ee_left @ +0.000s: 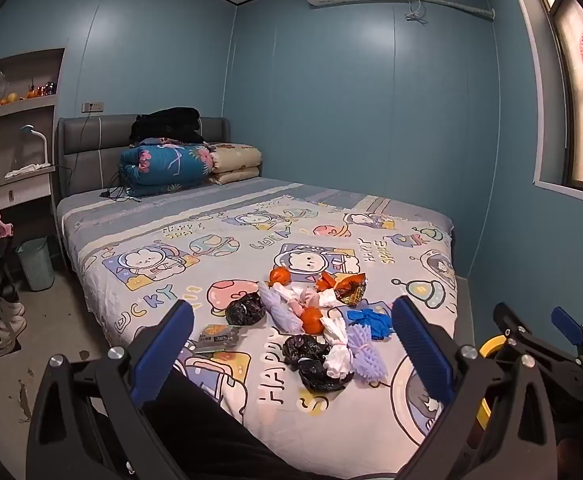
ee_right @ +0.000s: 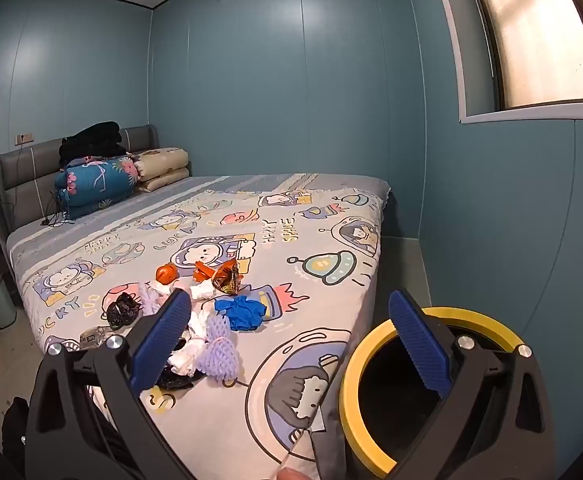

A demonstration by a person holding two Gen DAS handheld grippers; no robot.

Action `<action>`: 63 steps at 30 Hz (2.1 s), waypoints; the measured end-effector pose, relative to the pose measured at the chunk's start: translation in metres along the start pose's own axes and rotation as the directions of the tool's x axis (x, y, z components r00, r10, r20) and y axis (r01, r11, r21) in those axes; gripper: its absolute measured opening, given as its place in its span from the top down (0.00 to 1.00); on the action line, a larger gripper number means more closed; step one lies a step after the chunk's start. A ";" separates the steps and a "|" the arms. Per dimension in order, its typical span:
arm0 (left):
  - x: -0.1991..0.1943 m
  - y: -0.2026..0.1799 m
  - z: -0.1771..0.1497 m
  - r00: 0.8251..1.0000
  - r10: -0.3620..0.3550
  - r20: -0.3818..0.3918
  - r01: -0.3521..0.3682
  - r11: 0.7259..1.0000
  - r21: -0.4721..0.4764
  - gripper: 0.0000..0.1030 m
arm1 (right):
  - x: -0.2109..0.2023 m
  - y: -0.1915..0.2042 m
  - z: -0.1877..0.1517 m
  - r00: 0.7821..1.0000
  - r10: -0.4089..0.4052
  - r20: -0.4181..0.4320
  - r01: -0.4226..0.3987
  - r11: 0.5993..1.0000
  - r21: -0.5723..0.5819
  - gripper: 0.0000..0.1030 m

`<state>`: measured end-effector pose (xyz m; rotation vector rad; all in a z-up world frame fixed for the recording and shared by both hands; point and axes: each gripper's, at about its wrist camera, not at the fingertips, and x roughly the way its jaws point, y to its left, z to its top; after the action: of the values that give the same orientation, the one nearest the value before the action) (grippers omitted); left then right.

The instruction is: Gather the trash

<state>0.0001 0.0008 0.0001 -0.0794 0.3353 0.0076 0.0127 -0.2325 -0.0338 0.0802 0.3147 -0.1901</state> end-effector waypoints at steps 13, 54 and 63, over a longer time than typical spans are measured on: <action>0.003 -0.002 -0.005 1.000 -0.001 -0.014 0.001 1.000 -0.005 0.07 | -0.001 -0.003 0.002 1.000 -0.003 -0.009 0.003 1.000 -0.004 0.08; 0.008 0.006 0.000 0.999 -0.011 -0.034 0.011 1.000 -0.021 0.07 | 0.010 0.002 -0.007 0.999 0.001 -0.034 -0.001 1.000 -0.012 0.08; 0.008 0.006 0.000 0.999 -0.011 -0.035 0.010 1.000 -0.022 0.07 | 0.011 0.002 -0.007 0.999 0.001 -0.035 -0.001 1.000 -0.013 0.08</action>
<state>0.0075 0.0070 -0.0031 -0.1026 0.3697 -0.0007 0.0212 -0.2312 -0.0436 0.0710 0.3509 -0.1856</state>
